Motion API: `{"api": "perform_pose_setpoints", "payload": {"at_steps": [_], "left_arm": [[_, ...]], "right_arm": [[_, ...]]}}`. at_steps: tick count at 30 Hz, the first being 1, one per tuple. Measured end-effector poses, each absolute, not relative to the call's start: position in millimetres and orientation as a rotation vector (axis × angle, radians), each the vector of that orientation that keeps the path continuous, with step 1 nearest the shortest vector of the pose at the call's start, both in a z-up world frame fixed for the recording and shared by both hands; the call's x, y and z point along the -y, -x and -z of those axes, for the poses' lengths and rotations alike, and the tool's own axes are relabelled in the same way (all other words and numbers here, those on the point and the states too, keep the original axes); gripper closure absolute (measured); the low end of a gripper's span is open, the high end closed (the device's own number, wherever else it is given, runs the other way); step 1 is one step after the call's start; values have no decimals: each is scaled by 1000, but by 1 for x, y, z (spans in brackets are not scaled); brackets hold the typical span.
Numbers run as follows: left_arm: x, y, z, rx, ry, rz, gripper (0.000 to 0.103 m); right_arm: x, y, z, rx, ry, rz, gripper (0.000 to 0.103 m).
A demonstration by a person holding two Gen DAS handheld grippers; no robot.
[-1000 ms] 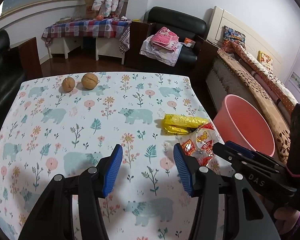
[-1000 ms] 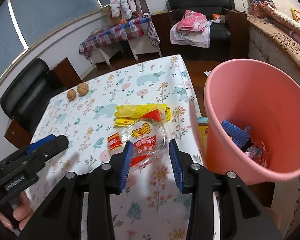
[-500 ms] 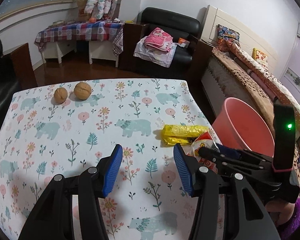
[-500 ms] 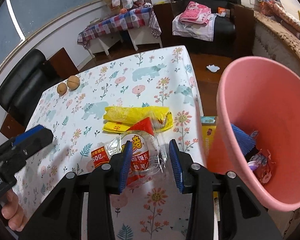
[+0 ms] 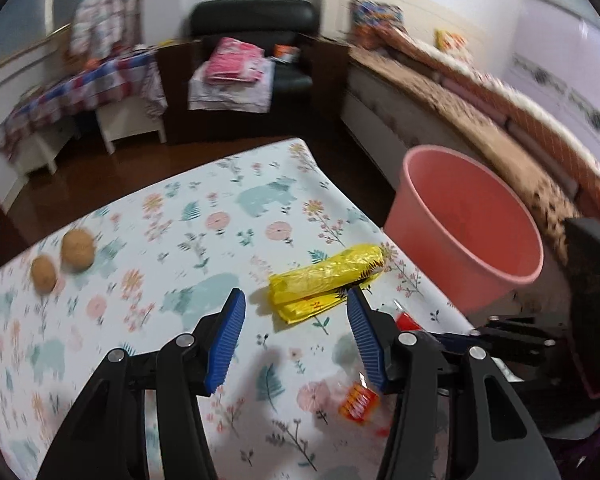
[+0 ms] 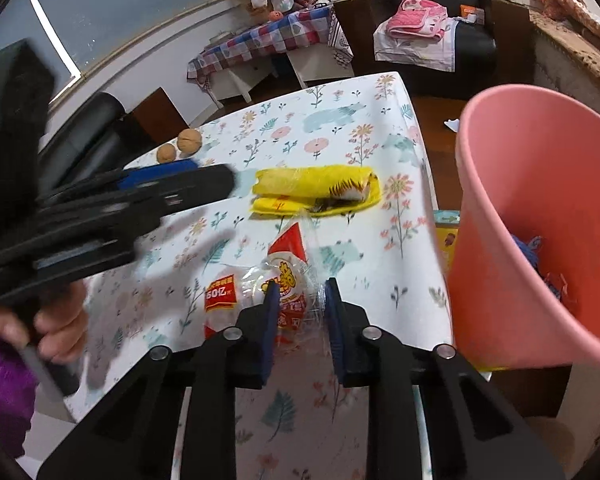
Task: Collect trash
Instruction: 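Grasp the yellow plastic bag with the left gripper while the right gripper grasps the clear wrapper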
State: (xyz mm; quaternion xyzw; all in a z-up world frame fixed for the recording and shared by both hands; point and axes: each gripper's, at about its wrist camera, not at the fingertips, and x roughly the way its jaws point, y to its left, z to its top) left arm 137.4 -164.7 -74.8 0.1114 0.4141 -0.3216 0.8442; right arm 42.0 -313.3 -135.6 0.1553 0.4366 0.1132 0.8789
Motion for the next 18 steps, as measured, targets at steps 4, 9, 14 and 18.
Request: {"api": "perform_pose_setpoints", "payload": {"at_steps": [4, 9, 14, 18], "left_arm": [[183, -150, 83, -888, -310, 728, 51], [203, -159, 93, -907, -390, 808, 51], [219, -164, 107, -923, -469, 822, 51], [222, -162, 117, -922, -473, 803, 51]], "right_arm": [[317, -31, 138, -910, -341, -228, 81], [316, -27, 140, -901, -340, -221, 81], [317, -27, 140, -901, -340, -221, 81], [319, -26, 142, -901, -345, -224, 80]]}}
